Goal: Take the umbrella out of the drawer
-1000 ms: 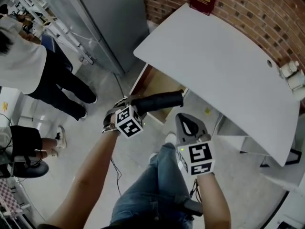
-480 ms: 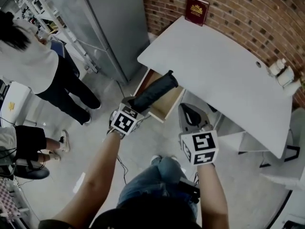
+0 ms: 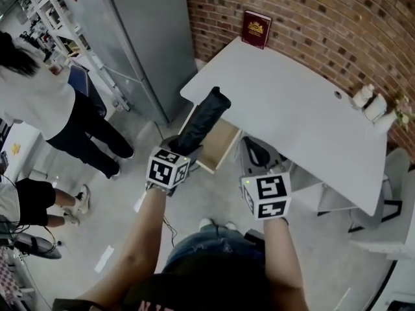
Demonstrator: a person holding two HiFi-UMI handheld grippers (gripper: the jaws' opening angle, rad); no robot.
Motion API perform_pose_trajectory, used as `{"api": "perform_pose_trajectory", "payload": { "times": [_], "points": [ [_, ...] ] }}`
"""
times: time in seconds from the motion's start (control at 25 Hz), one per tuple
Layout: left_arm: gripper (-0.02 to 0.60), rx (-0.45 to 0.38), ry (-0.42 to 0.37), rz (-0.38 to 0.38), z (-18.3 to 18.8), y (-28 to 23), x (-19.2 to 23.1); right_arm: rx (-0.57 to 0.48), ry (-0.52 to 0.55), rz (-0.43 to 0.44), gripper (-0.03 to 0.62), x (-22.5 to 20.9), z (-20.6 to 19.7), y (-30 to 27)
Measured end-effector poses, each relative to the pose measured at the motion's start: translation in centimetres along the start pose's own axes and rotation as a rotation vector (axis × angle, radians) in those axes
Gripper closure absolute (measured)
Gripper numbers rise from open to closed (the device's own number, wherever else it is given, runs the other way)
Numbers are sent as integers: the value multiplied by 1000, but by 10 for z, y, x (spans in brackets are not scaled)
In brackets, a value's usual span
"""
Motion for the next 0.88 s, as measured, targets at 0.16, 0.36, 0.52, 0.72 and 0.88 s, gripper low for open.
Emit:
{"api": "perform_pose_trajectory", "payload": {
  "times": [0.16, 0.36, 0.52, 0.72, 0.88],
  "points": [
    [328, -65, 67, -10, 21, 19, -3, -26, 36, -6, 603, 1, 17, 5],
    [327, -159, 227, -98, 45, 45, -8, -66, 51, -11, 603, 4, 30, 10],
    [327, -211, 293, -138, 61, 60, -6, -81, 50, -24, 602, 3, 34, 15],
    [326, -318, 387, -239, 82, 80, -8, -96, 58, -39, 603, 3, 40, 24],
    [327, -419, 423, -260, 102, 97, -3, -119, 58, -51, 603, 1, 46, 31]
  ]
}}
Point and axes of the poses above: the fingertips, and each gripper's own axes: y backward along the fingers, x to its left, z out of its top, the point moved 3 cm from there along y, backward along the fingers, and after that the axes turned 13 degrees about z, right-handed, at the moved point
